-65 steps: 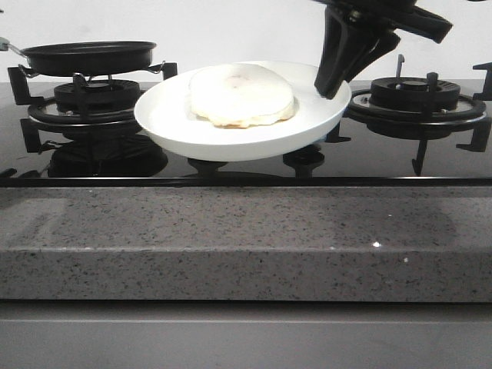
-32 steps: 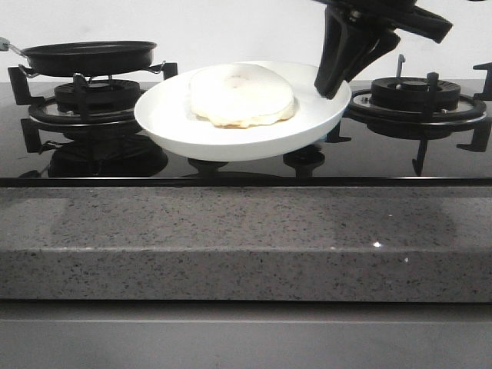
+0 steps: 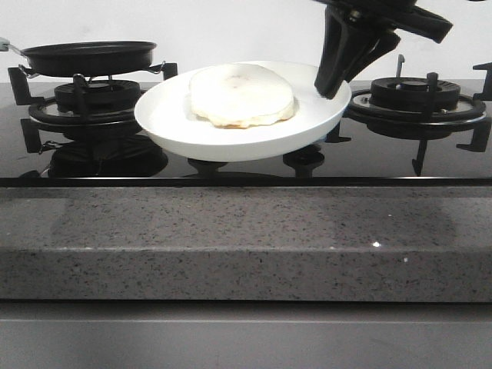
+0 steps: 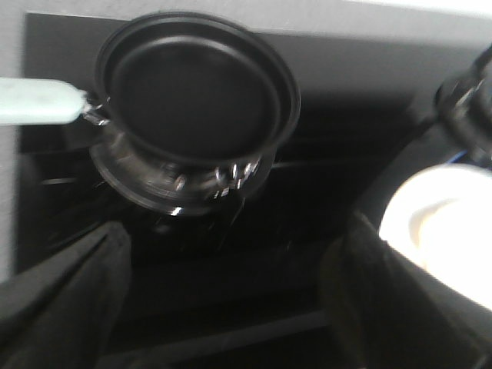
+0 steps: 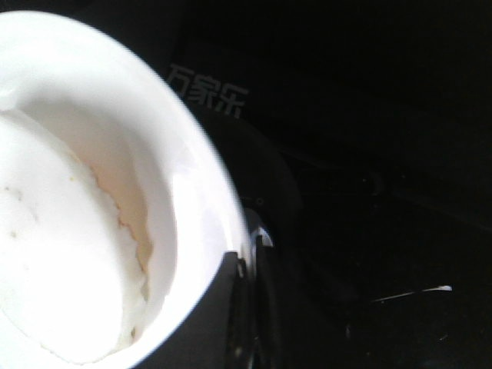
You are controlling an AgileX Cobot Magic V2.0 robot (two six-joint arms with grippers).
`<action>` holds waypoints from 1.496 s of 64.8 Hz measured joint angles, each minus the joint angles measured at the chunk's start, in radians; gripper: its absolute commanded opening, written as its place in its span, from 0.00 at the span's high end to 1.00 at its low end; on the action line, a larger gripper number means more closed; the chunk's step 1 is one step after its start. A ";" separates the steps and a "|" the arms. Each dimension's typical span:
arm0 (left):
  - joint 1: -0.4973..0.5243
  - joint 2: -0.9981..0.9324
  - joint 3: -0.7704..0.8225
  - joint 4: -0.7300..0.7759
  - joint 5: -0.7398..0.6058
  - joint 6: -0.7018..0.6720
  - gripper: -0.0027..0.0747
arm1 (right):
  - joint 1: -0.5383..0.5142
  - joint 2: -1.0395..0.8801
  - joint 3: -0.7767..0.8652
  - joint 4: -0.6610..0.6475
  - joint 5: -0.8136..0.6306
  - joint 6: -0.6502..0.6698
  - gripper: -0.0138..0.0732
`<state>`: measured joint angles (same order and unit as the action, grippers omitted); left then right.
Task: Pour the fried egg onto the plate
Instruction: 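Lower the plate with the egg between the knobs using the right gripper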
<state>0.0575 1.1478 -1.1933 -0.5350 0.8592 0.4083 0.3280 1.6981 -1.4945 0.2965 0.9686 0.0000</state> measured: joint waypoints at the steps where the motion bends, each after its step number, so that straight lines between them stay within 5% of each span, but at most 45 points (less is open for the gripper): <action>1: -0.021 -0.013 0.000 0.035 0.000 -0.026 0.25 | 0.000 0.000 0.000 0.000 0.000 0.000 0.91; 12: -0.129 -0.160 0.051 0.370 0.008 -0.286 0.25 | 0.000 0.000 0.000 0.000 0.000 0.000 0.91; 22: -0.154 -0.292 0.164 0.480 0.013 -0.372 0.25 | 0.000 0.000 0.000 0.000 0.000 0.000 0.91; 59: -0.154 -0.437 0.307 0.490 0.056 -0.389 0.25 | 0.000 0.002 -0.011 0.000 0.023 -0.010 0.91; 79: -0.154 -0.437 0.307 0.490 0.057 -0.389 0.25 | -0.044 0.030 -0.242 0.000 0.080 -0.026 0.91; 97: -0.156 -0.437 0.307 0.490 0.057 -0.389 0.25 | -0.088 0.196 -0.506 -0.001 0.152 0.106 0.91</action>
<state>-0.0985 0.7112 -0.8861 -0.0454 0.9159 0.0197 0.2397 1.8940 -2.0008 0.2951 1.1211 0.1058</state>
